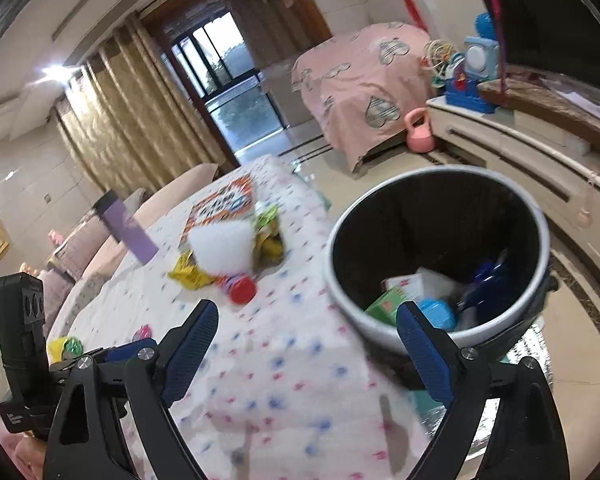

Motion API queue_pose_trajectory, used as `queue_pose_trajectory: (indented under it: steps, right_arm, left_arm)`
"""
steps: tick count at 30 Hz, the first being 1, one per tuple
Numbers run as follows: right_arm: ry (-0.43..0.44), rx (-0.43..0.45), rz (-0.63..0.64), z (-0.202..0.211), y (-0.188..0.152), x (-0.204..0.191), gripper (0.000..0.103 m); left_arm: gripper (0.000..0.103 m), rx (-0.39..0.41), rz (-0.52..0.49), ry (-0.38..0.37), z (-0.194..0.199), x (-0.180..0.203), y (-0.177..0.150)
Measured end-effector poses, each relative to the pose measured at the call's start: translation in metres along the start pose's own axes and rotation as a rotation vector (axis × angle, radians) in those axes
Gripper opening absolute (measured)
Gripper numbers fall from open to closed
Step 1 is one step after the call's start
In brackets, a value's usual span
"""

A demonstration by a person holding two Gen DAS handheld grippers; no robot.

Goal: Collect trash
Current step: 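Move both open tools back over the table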

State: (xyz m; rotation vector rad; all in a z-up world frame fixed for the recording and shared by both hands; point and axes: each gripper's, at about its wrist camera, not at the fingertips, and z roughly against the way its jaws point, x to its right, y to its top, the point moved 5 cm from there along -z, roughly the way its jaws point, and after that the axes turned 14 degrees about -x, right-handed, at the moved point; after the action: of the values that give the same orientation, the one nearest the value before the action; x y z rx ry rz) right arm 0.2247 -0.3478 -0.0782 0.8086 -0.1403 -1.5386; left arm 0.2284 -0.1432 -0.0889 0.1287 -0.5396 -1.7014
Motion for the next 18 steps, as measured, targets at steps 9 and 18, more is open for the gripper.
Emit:
queue_pose_trajectory:
  steps: [9, 18]
  right_arm:
    - [0.040, -0.050, 0.072, -0.029, -0.010, -0.039, 0.092]
    - [0.073, -0.064, 0.118, -0.047, -0.010, -0.064, 0.092]
  left_arm:
    - [0.070, -0.001, 0.102, 0.040, 0.007, -0.052, -0.020]
    - [0.070, -0.001, 0.193, 0.069, 0.013, -0.096, -0.031]
